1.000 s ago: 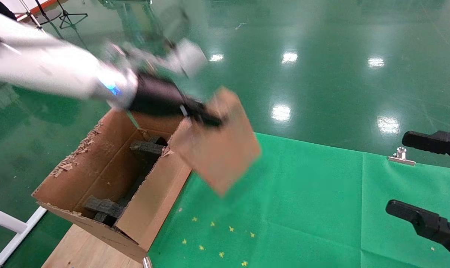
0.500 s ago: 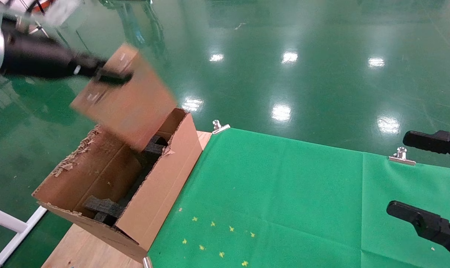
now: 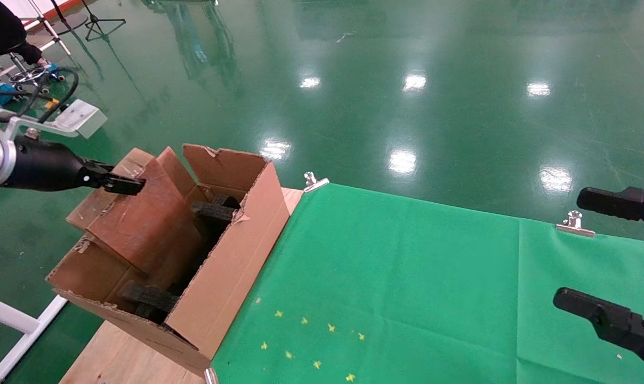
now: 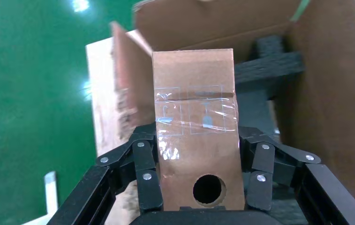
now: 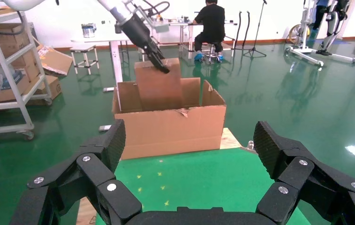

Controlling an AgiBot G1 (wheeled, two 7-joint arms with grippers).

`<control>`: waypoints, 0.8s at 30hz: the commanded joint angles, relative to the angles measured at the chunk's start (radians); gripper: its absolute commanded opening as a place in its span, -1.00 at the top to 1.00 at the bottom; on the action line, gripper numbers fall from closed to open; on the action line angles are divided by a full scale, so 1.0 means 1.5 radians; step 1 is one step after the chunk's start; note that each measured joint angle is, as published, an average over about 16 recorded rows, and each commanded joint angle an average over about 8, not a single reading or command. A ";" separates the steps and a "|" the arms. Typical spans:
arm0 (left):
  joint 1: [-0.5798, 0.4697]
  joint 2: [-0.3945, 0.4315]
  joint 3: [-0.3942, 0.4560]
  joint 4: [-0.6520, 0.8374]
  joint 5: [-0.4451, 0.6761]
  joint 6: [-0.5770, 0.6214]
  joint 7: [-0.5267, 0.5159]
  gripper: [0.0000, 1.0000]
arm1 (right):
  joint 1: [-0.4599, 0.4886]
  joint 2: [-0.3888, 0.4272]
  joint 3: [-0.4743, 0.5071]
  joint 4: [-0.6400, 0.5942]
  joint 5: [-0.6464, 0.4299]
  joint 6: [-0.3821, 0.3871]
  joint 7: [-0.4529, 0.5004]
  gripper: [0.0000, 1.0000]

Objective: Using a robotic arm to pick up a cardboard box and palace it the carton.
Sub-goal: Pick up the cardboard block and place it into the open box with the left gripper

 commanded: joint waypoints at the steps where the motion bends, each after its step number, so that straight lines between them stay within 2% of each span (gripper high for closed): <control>1: 0.004 0.008 0.005 0.038 0.012 -0.022 0.022 1.00 | 0.000 0.000 0.000 0.000 0.000 0.000 0.000 -1.00; 13: 0.008 0.078 0.027 0.212 0.054 -0.119 0.118 1.00 | 0.000 0.000 0.000 0.000 0.000 0.000 0.000 -1.00; 24: 0.022 0.134 0.042 0.313 0.075 -0.164 0.132 1.00 | 0.000 0.000 0.000 0.000 0.000 0.000 0.000 -1.00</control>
